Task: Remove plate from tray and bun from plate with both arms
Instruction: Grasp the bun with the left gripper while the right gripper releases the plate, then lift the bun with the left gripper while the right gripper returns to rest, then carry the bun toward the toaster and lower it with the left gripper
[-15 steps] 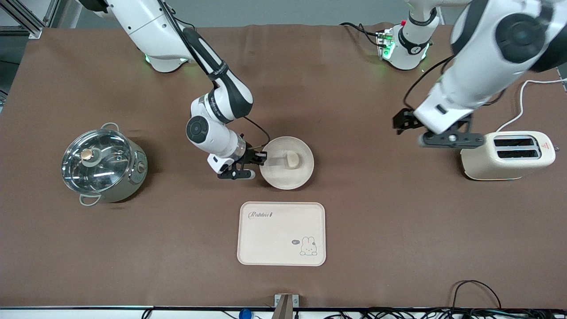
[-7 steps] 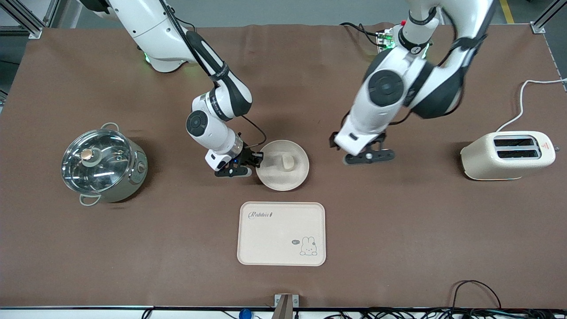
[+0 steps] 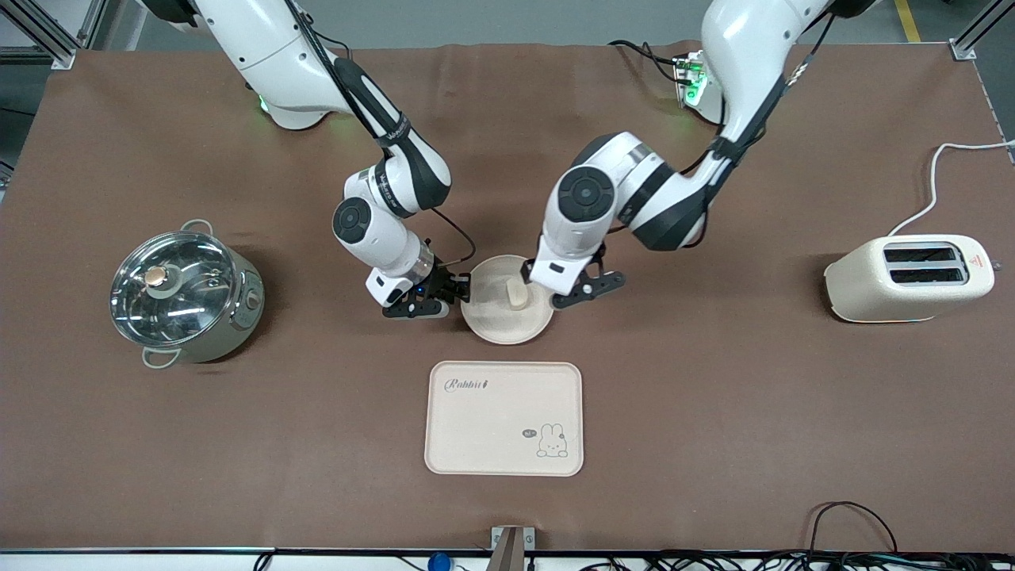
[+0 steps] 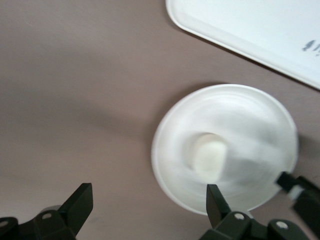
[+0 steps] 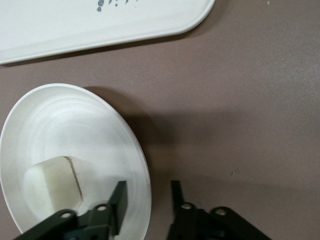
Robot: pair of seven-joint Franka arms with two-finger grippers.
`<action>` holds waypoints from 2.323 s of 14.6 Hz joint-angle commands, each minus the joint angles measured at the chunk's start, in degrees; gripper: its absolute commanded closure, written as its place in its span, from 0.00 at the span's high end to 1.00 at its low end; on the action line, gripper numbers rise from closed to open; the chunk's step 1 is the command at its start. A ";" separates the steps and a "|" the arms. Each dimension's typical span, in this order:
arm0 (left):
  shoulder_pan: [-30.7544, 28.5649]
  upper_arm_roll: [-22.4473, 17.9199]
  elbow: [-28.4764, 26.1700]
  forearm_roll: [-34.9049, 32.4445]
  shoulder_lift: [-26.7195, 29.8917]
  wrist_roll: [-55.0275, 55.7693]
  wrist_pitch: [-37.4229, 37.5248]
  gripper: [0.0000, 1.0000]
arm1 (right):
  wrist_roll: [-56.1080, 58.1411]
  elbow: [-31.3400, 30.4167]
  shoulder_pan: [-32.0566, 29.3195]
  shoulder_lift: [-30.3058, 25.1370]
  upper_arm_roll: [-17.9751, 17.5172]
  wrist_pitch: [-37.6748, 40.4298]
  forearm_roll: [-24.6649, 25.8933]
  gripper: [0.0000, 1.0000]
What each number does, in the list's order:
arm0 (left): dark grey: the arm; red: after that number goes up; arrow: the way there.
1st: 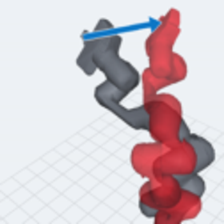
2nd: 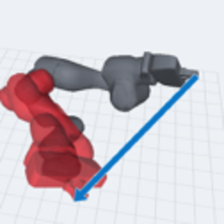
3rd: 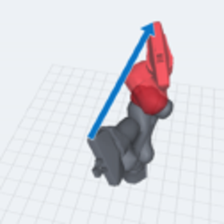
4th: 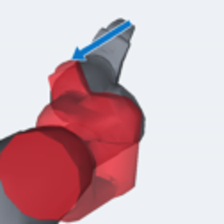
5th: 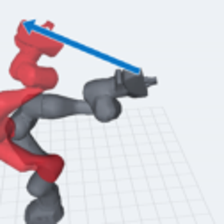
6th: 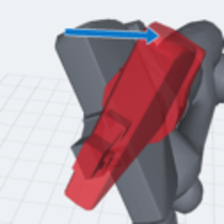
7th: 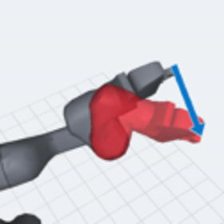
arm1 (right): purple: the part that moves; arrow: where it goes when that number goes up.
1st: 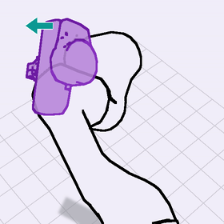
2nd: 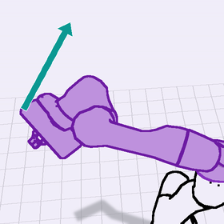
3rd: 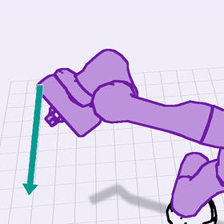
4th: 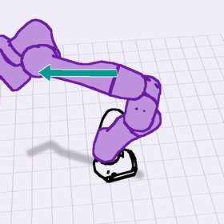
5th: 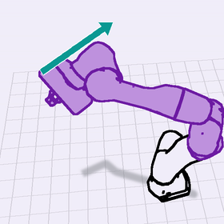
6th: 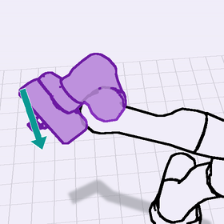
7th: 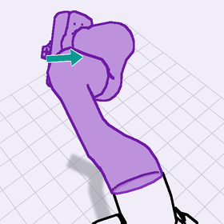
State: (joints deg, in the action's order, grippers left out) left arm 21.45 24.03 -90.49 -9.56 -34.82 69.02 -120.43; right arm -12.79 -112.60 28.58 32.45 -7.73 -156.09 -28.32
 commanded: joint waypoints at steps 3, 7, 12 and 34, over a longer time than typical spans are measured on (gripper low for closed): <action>3.60 -0.39 6.54 -6.69 -8.41 9.72 -4.98 1.00 | 1.54 2.91 -7.29 -6.59 -0.18 14.03 -1.65 1.00; 6.14 -1.79 6.82 -7.67 -11.14 10.34 -7.88 1.00 | 1.80 4.41 -12.05 -13.36 1.22 23.36 2.19 1.00; 9.14 -4.34 6.81 -7.67 -13.61 10.78 -10.88 0.96 | 2.32 7.74 -16.26 -21.71 5.97 35.58 15.90 1.00; -22.48 -2.94 -4.95 -9.78 -3.32 -2.14 -4.25 0.12 | 13.05 27.61 -30.86 -32.63 7.73 66.79 34.29 1.00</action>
State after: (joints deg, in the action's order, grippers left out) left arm 3.77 19.93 -90.62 -19.06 -38.04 66.69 -119.07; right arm 0.53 -85.37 -2.59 0.21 0.85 -90.07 5.61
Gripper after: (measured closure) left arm 0.881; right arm 0.000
